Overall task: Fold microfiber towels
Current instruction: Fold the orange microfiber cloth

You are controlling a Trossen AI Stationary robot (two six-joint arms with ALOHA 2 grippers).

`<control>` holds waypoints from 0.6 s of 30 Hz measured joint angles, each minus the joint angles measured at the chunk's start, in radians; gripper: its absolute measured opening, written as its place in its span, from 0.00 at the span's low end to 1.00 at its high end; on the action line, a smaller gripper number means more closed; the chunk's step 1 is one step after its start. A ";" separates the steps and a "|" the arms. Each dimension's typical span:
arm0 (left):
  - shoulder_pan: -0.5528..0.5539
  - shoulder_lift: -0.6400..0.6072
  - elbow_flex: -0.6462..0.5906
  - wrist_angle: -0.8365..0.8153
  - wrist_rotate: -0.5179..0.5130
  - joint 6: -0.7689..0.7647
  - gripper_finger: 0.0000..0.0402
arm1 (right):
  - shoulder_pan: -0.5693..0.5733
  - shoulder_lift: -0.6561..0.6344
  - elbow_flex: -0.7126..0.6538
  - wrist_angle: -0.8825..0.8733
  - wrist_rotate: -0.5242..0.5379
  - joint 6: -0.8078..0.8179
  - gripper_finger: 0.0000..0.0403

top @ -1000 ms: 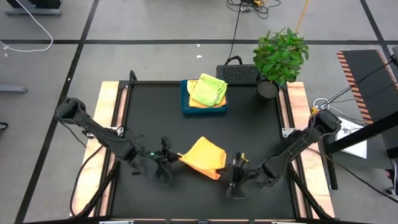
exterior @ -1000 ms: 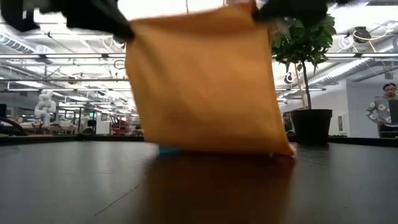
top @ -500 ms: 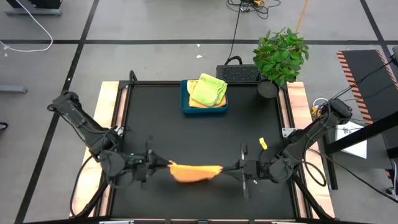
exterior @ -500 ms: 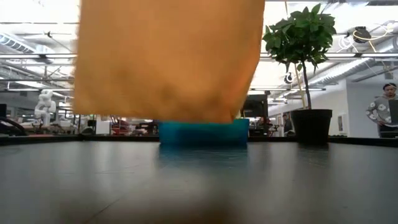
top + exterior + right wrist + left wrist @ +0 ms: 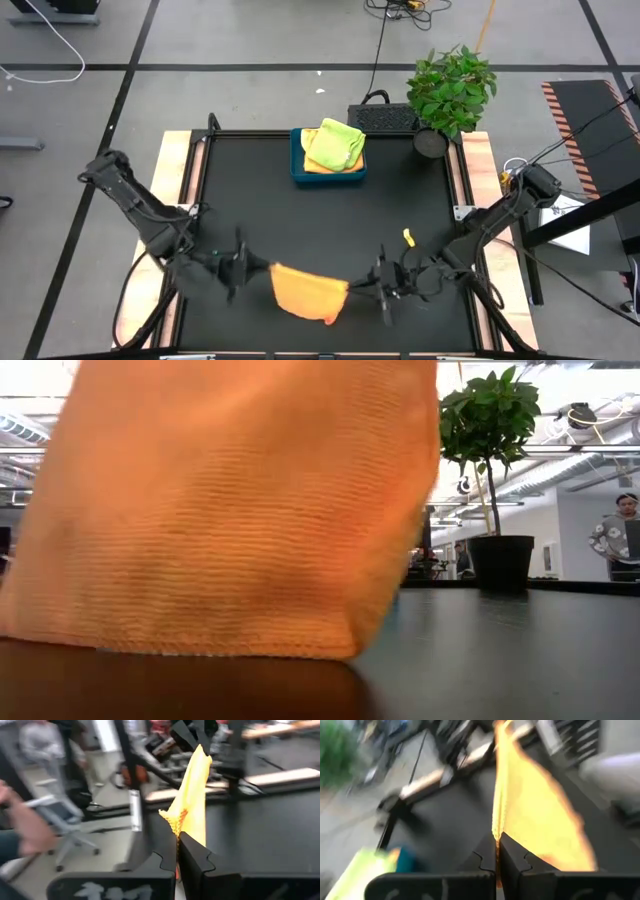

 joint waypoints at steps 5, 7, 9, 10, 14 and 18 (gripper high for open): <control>0.162 -0.002 -0.020 -0.203 0.029 -0.133 0.02 | -0.082 -0.001 -0.001 -0.180 0.104 0.106 0.00; 0.241 -0.002 -0.057 -0.212 0.065 -0.137 0.01 | -0.126 0.000 -0.002 -0.259 0.115 0.146 0.00; 0.318 -0.002 -0.096 -0.209 0.090 -0.117 0.01 | -0.173 0.000 -0.009 -0.306 0.117 0.169 0.00; 0.353 -0.002 -0.113 -0.205 0.095 -0.103 0.02 | -0.196 0.000 -0.022 -0.309 0.119 0.168 0.00; 0.477 -0.002 -0.190 -0.136 0.116 -0.029 0.02 | -0.283 0.002 -0.080 -0.286 0.114 0.124 0.00; 0.565 -0.001 -0.238 -0.045 0.144 0.029 0.01 | -0.361 0.002 -0.137 -0.284 0.100 0.096 0.00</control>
